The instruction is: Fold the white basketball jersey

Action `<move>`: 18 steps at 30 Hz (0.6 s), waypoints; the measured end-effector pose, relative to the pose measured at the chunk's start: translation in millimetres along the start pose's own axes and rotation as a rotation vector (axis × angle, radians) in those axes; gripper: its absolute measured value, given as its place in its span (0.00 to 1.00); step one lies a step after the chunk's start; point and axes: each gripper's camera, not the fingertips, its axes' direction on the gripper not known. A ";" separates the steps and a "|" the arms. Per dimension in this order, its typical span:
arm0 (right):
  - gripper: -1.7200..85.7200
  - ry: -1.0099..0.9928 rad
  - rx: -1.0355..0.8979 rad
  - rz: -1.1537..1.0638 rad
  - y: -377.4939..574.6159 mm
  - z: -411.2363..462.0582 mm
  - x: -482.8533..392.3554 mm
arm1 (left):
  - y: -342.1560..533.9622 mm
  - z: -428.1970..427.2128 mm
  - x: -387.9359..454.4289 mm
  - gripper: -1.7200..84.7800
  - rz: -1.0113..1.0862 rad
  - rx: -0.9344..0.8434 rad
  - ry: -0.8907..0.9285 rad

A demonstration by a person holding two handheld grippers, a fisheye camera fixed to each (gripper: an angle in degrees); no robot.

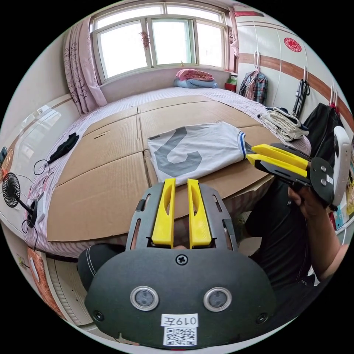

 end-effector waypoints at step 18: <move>0.08 0.065 -0.016 -0.882 5.4 156.9 -120.4 | -27.8 41.7 -168.9 0.10 -0.324 -0.131 0.359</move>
